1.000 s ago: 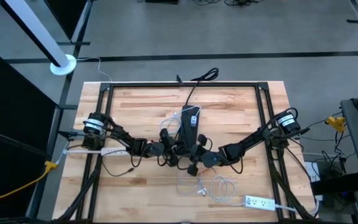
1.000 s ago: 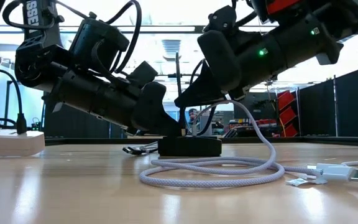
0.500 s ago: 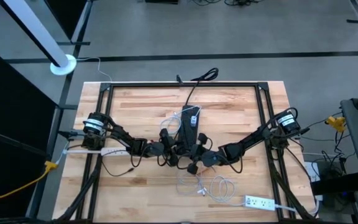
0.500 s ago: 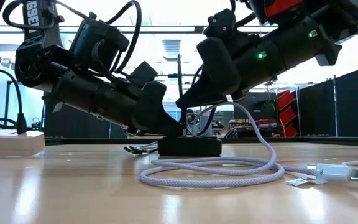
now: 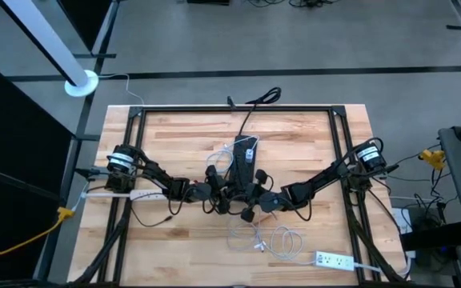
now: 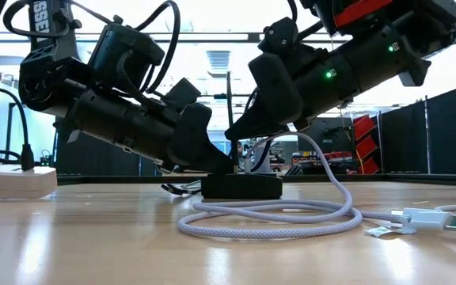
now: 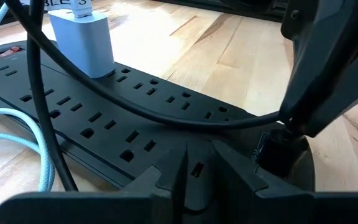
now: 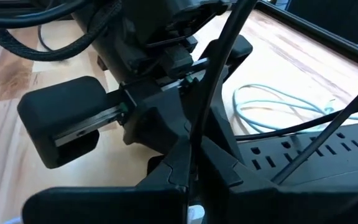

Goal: Insert USB
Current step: Insert the black charger cable into the black outlet extension

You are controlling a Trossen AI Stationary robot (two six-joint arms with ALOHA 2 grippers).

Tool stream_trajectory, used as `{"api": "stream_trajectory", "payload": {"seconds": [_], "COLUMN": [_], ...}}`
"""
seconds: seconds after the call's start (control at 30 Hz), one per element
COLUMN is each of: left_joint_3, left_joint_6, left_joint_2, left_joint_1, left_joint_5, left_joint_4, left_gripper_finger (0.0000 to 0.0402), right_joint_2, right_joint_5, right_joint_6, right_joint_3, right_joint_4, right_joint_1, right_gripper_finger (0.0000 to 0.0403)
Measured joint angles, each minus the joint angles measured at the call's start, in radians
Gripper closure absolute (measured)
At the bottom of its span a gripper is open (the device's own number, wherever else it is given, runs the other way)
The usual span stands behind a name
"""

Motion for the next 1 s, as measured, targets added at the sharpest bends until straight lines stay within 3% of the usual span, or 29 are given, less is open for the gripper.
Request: {"api": "stream_trajectory", "payload": {"seconds": [0.33, 0.77, 1.0], "left_joint_3": [0.0, 0.0, 0.0], "left_joint_6": [0.0, 0.004, 0.003], "left_joint_2": [0.0, 0.0, 0.0], "left_joint_1": [-0.001, -0.001, -0.001], "left_joint_5": [0.0, -0.001, -0.008], "left_joint_4": [0.0, -0.001, -0.001], "left_gripper_finger": [0.0338, 0.0338, 0.0338], "right_joint_2": [0.022, -0.029, -0.029], "right_joint_5": [-0.033, -0.104, -0.094], "right_joint_6": [0.042, 0.047, 0.063], "right_joint_3": [0.004, 0.001, 0.0], "right_joint_4": [-0.017, -0.186, -0.165], "right_joint_1": [0.011, 0.027, 0.011], "right_gripper_finger": [0.04, 0.0401, 0.0401]}}
